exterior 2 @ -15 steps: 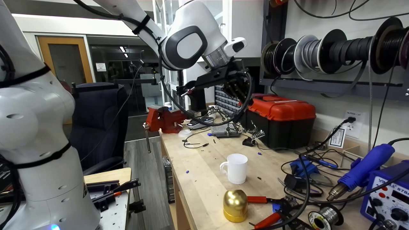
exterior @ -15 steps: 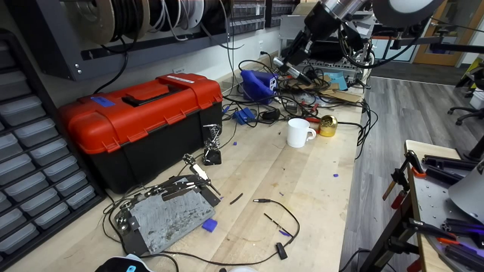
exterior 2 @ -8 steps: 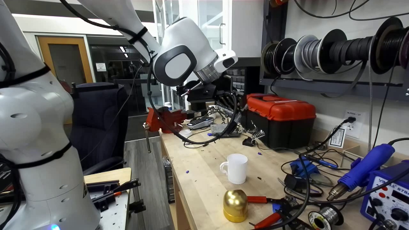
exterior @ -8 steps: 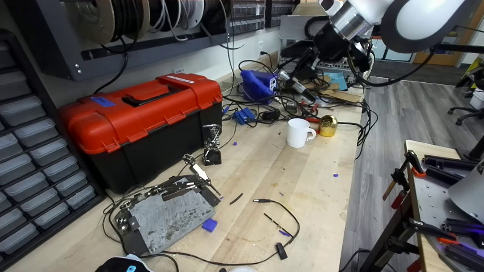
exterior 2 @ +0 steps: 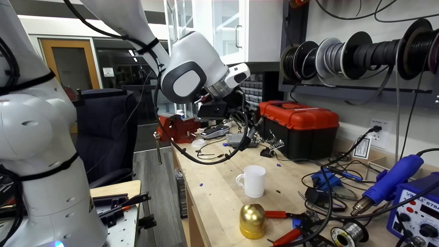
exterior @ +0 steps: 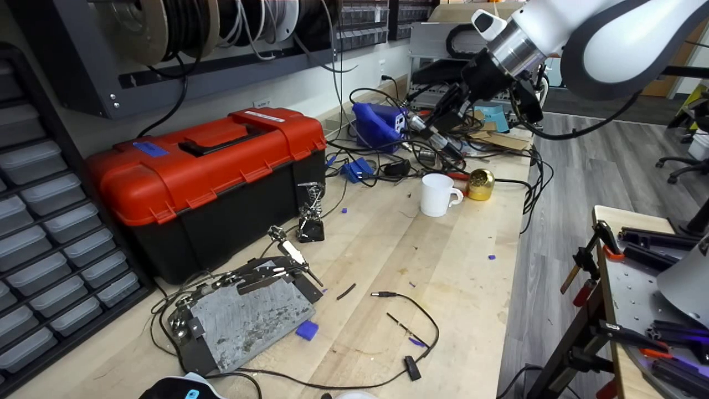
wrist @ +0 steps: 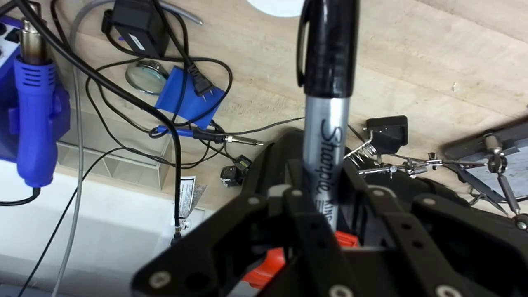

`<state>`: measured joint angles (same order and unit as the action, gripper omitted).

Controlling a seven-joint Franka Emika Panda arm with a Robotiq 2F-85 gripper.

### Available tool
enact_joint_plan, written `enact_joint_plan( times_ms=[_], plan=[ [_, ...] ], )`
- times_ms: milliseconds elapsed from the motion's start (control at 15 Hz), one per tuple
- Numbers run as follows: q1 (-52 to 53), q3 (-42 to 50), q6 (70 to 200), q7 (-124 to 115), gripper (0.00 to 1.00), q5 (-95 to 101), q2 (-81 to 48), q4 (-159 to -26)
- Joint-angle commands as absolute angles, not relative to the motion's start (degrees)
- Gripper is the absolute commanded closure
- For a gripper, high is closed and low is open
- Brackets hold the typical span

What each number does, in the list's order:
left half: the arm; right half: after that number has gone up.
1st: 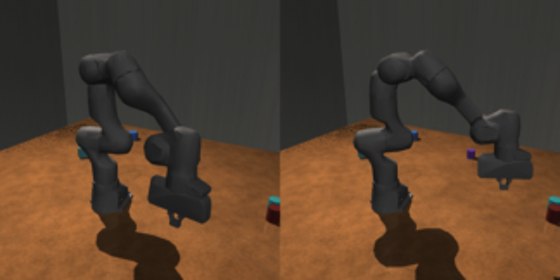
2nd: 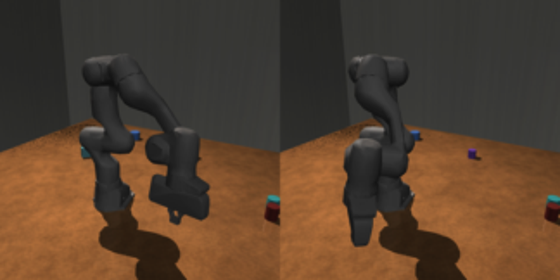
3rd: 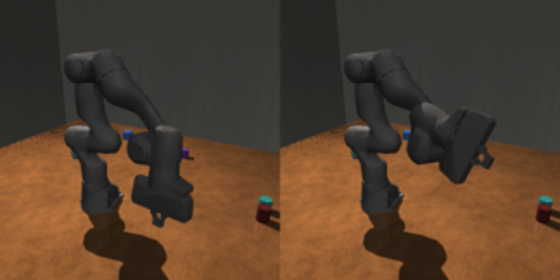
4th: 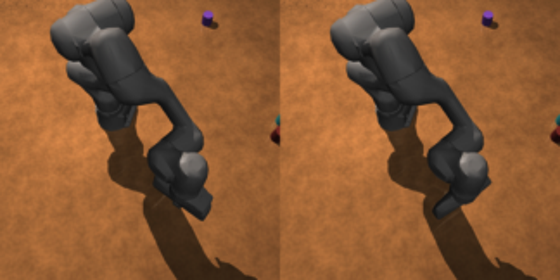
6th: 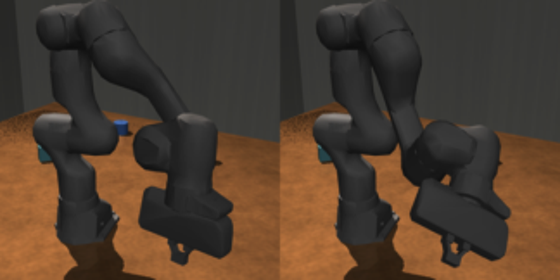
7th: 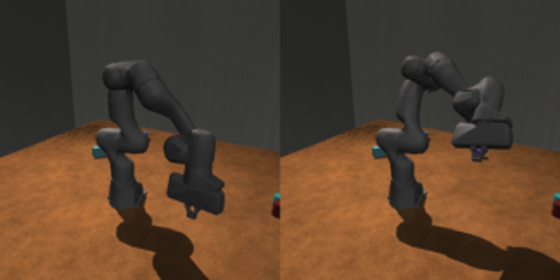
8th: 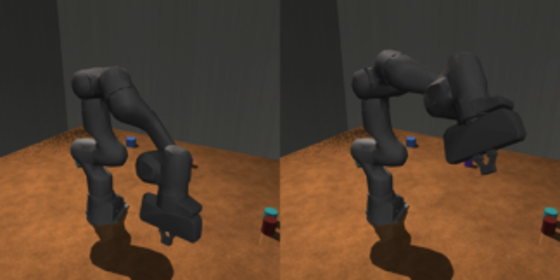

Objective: Put the marker inside the mug cup

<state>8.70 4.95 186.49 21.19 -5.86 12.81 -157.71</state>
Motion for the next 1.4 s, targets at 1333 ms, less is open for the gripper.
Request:
enact_joint_plan(
  times_ms=[1333],
  plan=[
    [17.6,16.4,196.3,15.8,0.94,2.6,0.0,-154.3]
  ],
)
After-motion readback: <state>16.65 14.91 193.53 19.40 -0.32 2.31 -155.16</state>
